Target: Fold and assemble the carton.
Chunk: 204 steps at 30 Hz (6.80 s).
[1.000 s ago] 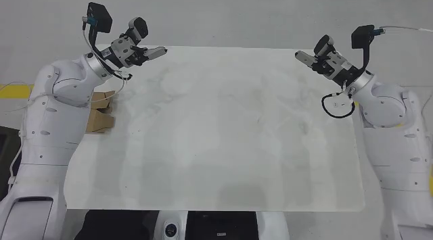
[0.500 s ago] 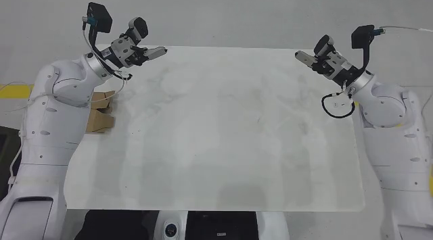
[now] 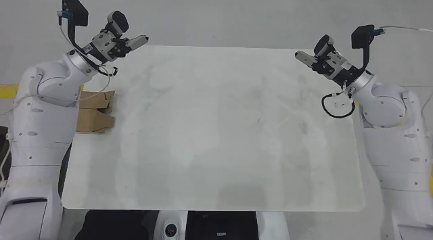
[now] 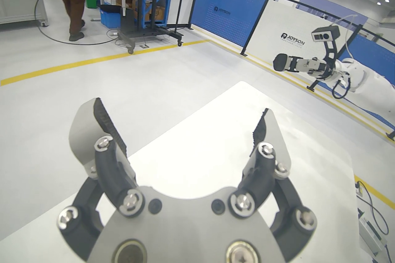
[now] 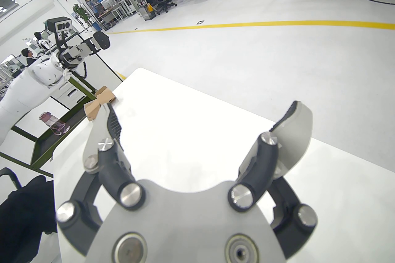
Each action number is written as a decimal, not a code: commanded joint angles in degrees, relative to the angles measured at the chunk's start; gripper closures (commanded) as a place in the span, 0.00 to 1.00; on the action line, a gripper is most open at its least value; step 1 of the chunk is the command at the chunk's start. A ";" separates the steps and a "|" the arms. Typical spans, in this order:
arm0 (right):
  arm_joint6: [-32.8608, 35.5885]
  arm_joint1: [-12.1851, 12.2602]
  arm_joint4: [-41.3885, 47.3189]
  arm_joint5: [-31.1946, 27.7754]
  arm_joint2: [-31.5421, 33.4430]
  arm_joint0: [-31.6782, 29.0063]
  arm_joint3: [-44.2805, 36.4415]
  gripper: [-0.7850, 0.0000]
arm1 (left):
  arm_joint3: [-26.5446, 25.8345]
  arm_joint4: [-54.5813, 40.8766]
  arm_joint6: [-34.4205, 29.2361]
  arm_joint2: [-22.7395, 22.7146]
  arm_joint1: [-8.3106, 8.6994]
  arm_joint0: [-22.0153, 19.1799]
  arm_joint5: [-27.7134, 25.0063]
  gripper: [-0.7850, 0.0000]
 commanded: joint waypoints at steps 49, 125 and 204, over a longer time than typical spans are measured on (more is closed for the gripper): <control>0.00 0.00 0.00 0.00 0.00 0.00 0.00 0.00 | 14.05 -0.85 -6.44 -6.89 2.91 -4.14 -1.05 0.00; 0.00 0.00 0.00 0.00 0.00 0.00 0.00 0.00 | 57.48 0.81 -30.58 -3.94 11.59 -18.86 3.19 1.00; 14.42 0.44 10.04 -6.93 -4.38 4.01 3.23 0.00 | -9.52 -17.26 -3.68 22.18 4.14 -6.91 -9.70 1.00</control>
